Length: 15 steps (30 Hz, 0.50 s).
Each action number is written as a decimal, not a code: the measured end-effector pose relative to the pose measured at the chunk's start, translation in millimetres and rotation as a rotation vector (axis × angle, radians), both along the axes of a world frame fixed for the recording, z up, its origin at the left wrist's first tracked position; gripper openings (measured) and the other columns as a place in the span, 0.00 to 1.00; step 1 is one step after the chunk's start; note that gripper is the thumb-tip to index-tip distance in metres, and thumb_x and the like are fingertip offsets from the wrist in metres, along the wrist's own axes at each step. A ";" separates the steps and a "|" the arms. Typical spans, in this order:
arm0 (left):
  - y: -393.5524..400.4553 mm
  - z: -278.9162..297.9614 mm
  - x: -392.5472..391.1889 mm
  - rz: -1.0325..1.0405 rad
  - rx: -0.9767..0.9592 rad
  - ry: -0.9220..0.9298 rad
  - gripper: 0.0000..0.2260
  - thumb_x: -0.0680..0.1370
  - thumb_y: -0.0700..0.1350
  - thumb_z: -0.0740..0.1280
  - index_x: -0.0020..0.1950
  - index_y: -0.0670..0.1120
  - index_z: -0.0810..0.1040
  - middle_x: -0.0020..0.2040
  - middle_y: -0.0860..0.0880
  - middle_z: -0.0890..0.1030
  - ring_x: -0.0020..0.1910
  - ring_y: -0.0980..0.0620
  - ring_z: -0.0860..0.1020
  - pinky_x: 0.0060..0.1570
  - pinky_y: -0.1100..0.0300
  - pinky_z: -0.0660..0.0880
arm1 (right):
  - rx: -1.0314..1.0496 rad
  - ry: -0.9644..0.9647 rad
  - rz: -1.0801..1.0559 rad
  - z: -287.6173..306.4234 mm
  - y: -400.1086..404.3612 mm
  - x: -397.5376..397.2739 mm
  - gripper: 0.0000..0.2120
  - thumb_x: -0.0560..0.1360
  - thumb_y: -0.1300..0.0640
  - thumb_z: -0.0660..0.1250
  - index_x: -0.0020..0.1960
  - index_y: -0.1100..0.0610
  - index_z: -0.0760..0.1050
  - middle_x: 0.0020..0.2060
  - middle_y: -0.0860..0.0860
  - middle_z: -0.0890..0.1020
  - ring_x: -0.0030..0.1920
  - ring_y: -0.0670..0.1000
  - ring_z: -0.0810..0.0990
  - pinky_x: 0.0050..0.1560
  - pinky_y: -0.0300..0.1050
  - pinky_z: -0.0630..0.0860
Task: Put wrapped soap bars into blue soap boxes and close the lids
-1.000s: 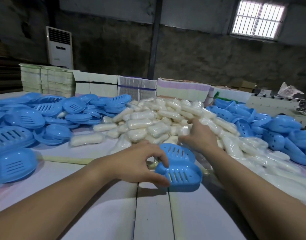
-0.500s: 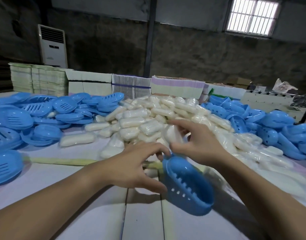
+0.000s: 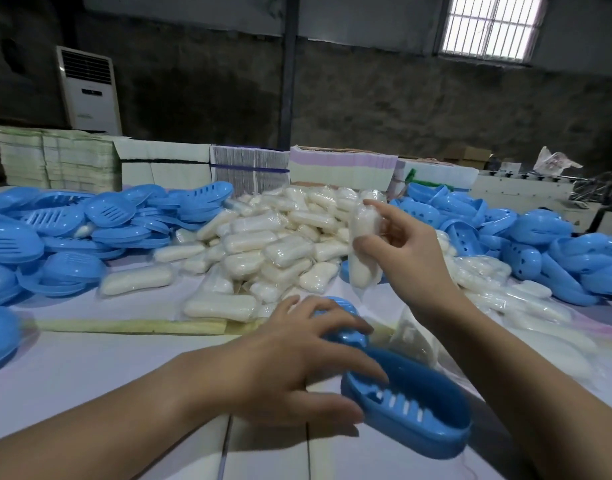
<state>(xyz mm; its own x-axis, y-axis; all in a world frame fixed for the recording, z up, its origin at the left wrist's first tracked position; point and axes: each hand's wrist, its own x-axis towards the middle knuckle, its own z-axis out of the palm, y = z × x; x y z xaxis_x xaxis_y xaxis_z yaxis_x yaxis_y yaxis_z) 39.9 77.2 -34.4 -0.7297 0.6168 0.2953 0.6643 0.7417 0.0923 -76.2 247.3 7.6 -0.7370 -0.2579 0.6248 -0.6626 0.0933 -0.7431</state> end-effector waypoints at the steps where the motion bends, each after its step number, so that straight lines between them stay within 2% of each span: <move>1: 3.9 -2.6 -1.7 -0.021 -0.010 0.018 0.15 0.79 0.66 0.62 0.65 0.66 0.74 0.72 0.59 0.68 0.73 0.55 0.59 0.70 0.47 0.62 | 0.006 -0.012 0.016 -0.7 -0.6 0.8 0.24 0.70 0.58 0.72 0.62 0.40 0.76 0.47 0.45 0.83 0.47 0.46 0.81 0.47 0.39 0.80; 3: 3.5 -8.0 -6.6 -0.041 0.037 0.066 0.11 0.79 0.63 0.65 0.59 0.62 0.77 0.67 0.57 0.73 0.69 0.54 0.64 0.67 0.45 0.67 | 0.048 -0.017 0.053 -1.5 -2.5 3.8 0.24 0.69 0.57 0.73 0.64 0.42 0.77 0.44 0.40 0.82 0.43 0.41 0.80 0.42 0.33 0.77; 5: -6.6 -11.3 -11.3 -0.022 0.106 0.113 0.09 0.78 0.60 0.69 0.55 0.60 0.79 0.62 0.58 0.76 0.65 0.54 0.67 0.63 0.47 0.71 | 0.059 0.000 0.103 -0.7 -3.9 6.6 0.25 0.68 0.58 0.73 0.64 0.44 0.78 0.44 0.40 0.82 0.42 0.40 0.79 0.43 0.33 0.76; 8: -19.5 -11.1 -14.0 0.030 0.196 0.045 0.09 0.77 0.59 0.70 0.55 0.60 0.76 0.59 0.59 0.76 0.62 0.59 0.66 0.63 0.50 0.70 | 0.037 -0.020 0.171 0.9 -5.2 8.8 0.25 0.67 0.59 0.73 0.60 0.41 0.78 0.51 0.48 0.84 0.49 0.49 0.82 0.51 0.41 0.80; 10: -22.8 -9.6 -15.4 0.075 0.206 0.017 0.08 0.78 0.58 0.69 0.55 0.60 0.75 0.58 0.61 0.76 0.60 0.61 0.64 0.64 0.54 0.67 | 0.055 -0.032 0.213 1.3 -5.5 10.1 0.26 0.68 0.65 0.74 0.59 0.41 0.78 0.49 0.55 0.84 0.46 0.54 0.81 0.52 0.46 0.79; 11: -24.3 -8.5 -16.0 0.096 0.208 0.001 0.07 0.78 0.58 0.69 0.53 0.60 0.76 0.55 0.62 0.75 0.59 0.61 0.64 0.63 0.57 0.65 | 0.083 -0.029 0.233 0.6 -4.7 10.0 0.27 0.68 0.68 0.74 0.59 0.43 0.78 0.44 0.55 0.83 0.42 0.53 0.79 0.49 0.46 0.79; 13: -28.1 -4.9 -15.0 0.125 0.219 -0.024 0.05 0.78 0.56 0.69 0.49 0.58 0.80 0.50 0.63 0.74 0.57 0.63 0.64 0.59 0.64 0.62 | 0.156 -0.025 0.280 -0.9 -2.8 11.0 0.28 0.68 0.70 0.73 0.59 0.45 0.76 0.34 0.44 0.80 0.37 0.44 0.74 0.42 0.37 0.75; 15: -29.9 -1.0 -12.3 0.144 0.219 -0.029 0.05 0.78 0.55 0.71 0.46 0.54 0.81 0.47 0.62 0.73 0.55 0.59 0.65 0.57 0.66 0.63 | 0.247 -0.036 0.309 -4.4 -3.5 12.8 0.26 0.67 0.70 0.74 0.58 0.47 0.75 0.31 0.39 0.77 0.33 0.40 0.72 0.36 0.32 0.70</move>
